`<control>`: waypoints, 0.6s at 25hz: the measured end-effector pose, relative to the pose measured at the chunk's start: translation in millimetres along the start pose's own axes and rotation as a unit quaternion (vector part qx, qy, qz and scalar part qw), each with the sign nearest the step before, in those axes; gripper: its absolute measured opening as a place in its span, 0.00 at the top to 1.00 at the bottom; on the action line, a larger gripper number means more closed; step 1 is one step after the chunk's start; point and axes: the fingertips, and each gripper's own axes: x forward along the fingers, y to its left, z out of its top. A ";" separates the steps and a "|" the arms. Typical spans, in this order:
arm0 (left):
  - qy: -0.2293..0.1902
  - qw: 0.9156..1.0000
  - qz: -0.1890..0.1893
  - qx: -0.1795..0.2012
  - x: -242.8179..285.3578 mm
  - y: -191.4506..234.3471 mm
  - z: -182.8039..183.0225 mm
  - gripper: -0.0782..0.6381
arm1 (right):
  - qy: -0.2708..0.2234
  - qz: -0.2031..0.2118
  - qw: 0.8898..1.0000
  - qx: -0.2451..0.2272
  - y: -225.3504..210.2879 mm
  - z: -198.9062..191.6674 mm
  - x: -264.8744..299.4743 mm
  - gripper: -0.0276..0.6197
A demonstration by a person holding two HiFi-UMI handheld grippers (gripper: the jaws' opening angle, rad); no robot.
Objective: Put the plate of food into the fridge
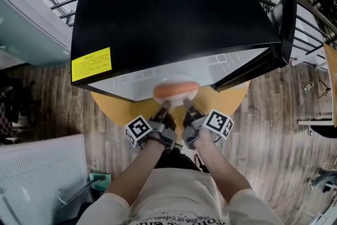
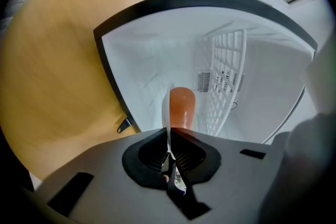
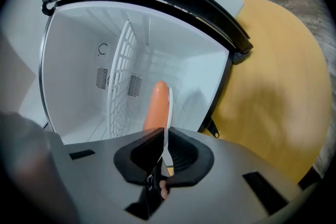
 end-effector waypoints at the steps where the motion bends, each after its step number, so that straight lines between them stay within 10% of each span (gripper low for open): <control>1: -0.003 1.000 0.000 0.000 4.7 2.0 3.2 0.84 | -0.001 -0.001 1.000 0.000 -1.8 2.9 4.9 0.89; 15: -0.031 0.999 0.030 0.000 56.3 30.3 42.4 0.84 | 0.010 -0.020 1.000 -0.006 -31.7 28.5 68.5 0.89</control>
